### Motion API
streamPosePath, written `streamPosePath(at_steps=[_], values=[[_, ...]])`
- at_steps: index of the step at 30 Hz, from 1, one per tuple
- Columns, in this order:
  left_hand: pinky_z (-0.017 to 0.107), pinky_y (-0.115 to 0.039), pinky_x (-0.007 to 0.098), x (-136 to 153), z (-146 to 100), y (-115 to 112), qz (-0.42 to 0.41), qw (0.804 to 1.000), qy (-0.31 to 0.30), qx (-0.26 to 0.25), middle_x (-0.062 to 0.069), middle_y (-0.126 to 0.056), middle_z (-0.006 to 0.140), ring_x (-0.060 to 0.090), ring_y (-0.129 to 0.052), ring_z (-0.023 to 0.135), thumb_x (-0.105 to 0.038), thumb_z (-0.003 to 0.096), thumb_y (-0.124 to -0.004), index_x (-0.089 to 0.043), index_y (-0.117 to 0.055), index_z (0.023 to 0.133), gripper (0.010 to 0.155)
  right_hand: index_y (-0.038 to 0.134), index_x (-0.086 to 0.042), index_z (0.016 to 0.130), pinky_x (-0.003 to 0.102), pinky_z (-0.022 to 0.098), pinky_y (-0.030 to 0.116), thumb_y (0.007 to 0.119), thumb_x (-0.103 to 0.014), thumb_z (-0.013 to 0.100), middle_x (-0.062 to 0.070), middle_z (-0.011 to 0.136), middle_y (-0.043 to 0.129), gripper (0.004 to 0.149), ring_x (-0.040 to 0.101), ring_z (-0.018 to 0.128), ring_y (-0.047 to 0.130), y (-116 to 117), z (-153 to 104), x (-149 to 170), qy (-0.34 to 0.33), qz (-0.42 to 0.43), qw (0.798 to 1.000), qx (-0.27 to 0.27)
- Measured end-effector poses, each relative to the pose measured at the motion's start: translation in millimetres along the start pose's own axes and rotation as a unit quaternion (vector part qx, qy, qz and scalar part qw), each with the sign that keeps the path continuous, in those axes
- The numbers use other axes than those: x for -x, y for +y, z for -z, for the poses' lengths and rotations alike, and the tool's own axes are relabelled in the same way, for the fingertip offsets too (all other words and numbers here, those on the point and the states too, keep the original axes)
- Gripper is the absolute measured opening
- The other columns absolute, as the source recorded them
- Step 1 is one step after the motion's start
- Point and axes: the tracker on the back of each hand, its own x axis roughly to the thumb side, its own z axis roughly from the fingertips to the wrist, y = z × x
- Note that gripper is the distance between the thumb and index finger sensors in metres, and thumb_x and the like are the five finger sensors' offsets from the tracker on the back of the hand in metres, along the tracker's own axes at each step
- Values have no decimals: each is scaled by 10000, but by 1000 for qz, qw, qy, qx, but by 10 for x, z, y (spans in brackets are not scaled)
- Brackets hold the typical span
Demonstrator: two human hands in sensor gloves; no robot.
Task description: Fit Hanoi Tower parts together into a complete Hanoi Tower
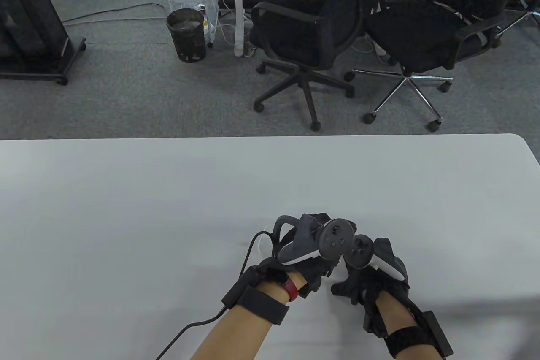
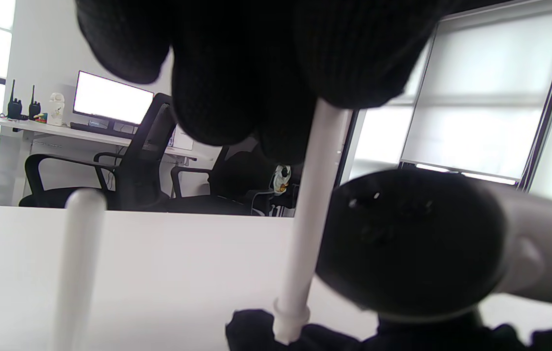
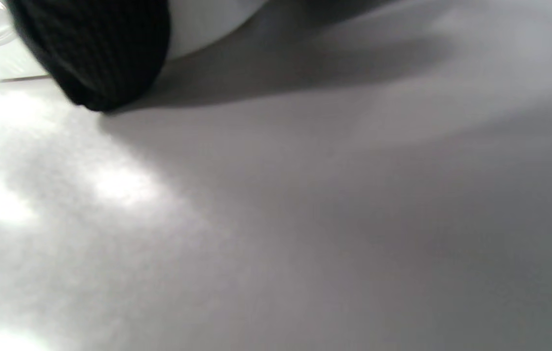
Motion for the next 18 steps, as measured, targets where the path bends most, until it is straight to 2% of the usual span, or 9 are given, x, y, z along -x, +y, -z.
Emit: streamPosePath(at_steps=[7, 18], values=[[611, -759, 490, 70, 11, -245, -2, 1000, 13, 12, -12, -1023, 776, 281, -984, 729, -319, 391, -868, -266, -851, 830, 442, -103, -207, 930, 604, 683, 175, 863, -457, 341, 116, 1046, 36, 1159, 404, 965, 76, -3, 8, -7, 6, 1, 1000, -15], [624, -734, 504, 43, 28, -336, 4, 1000, 11, 21, -10, -1033, 767, 282, -985, 725, -323, 389, -878, -262, -864, 826, 441, -108, -207, 927, 603, 680, 165, 860, -457, 344, 114, 1045, 28, 1158, 402, 964, 69, 5, 8, 0, 5, 5, 1000, -15]])
